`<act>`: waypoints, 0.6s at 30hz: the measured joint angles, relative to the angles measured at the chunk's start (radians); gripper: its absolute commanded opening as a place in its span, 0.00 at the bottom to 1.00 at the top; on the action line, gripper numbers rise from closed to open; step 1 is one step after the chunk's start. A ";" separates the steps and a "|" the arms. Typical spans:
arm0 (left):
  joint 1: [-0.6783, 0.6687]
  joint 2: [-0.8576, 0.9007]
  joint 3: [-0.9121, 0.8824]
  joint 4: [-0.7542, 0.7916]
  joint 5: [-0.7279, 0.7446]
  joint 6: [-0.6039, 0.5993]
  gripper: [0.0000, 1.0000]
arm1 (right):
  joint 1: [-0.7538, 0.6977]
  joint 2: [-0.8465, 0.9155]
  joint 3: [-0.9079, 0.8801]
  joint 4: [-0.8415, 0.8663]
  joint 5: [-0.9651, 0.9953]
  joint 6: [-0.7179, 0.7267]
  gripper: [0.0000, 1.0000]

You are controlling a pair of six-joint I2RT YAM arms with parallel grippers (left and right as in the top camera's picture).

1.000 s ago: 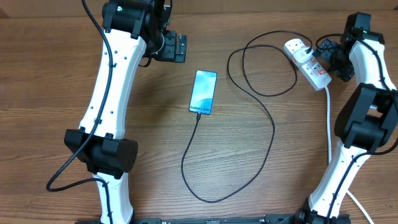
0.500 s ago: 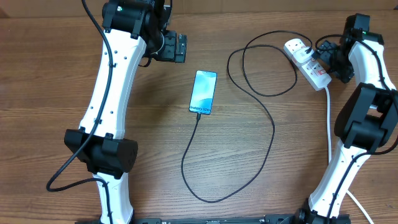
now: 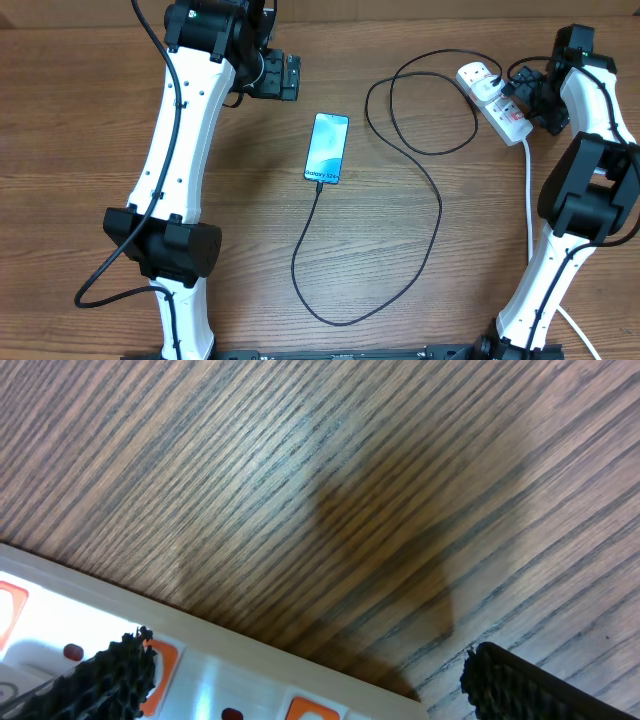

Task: Plug charger to phone and switch on socket

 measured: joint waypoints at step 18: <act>0.000 0.000 0.000 0.000 0.000 0.000 1.00 | -0.005 0.000 0.006 -0.039 -0.060 -0.010 1.00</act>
